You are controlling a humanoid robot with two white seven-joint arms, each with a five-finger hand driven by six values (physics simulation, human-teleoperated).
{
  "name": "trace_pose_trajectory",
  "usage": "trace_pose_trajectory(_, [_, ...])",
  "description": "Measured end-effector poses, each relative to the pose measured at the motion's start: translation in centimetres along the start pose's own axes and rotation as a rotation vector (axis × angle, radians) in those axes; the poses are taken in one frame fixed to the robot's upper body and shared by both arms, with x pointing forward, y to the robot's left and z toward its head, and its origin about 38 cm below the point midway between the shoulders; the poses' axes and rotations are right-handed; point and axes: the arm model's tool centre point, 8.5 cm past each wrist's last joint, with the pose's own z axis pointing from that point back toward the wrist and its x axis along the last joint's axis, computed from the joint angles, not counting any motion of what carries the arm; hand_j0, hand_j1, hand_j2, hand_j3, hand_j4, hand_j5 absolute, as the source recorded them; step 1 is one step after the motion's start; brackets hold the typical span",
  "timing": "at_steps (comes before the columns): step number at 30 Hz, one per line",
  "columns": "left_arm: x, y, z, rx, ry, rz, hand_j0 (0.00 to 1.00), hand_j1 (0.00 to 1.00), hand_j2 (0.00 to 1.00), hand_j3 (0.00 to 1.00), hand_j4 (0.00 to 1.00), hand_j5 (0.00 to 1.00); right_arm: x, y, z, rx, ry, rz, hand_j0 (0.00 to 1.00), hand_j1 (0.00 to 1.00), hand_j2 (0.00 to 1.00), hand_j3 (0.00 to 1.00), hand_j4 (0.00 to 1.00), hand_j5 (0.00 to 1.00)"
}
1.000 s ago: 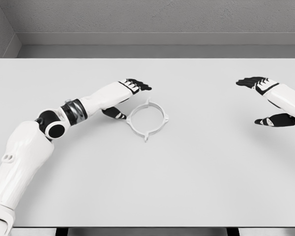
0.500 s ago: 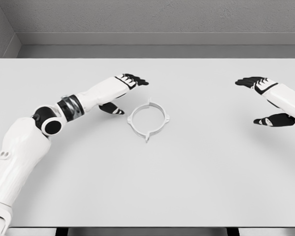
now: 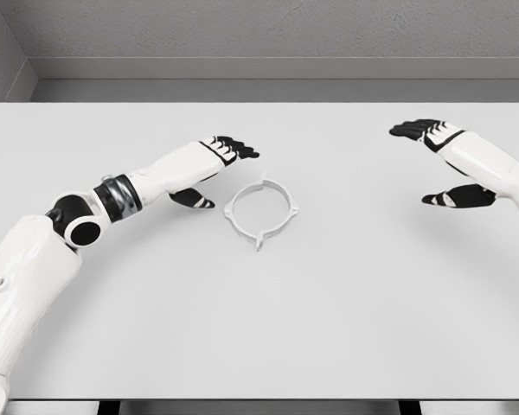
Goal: Assemble PVC drainage pipe clamps
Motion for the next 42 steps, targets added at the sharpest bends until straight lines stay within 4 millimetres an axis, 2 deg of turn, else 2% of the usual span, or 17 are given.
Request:
trace_pose_trajectory(4, [-0.2,0.2,0.4,-0.001,0.004,-0.01,1.0,1.0,1.0,1.0,1.0,1.0,-0.2,0.1,0.1,0.006,0.006,-0.003,1.0,1.0,1.0,1.0,1.0,1.0])
trace_pose_trajectory(6, [-0.1,-0.4,0.6,-0.009,0.005,-0.002,1.0,1.0,1.0,1.0,1.0,1.0,-0.6,0.3,0.3,0.01,0.018,-0.009,1.0,1.0,1.0,1.0,1.0,1.0])
trace_pose_trajectory(13, [0.9,-0.7,0.5,-0.011,-0.018,-0.008,1.0,1.0,1.0,1.0,1.0,1.0,-1.5,0.7,0.7,0.016,0.046,-0.026,1.0,1.0,1.0,1.0,1.0,1.0])
trace_pose_trajectory(27, [2.2,-1.2,-0.3,-0.027,-0.057,-0.019,1.0,1.0,1.0,1.0,1.0,1.0,-1.6,0.8,0.8,0.016,0.05,-0.03,1.0,1.0,1.0,1.0,1.0,1.0])
trace_pose_trajectory(42, [2.2,-1.5,-0.6,-0.035,-0.056,-0.018,1.0,1.0,1.0,1.0,1.0,1.0,-1.6,0.8,0.7,0.015,0.049,-0.03,1.0,1.0,1.0,1.0,1.0,1.0])
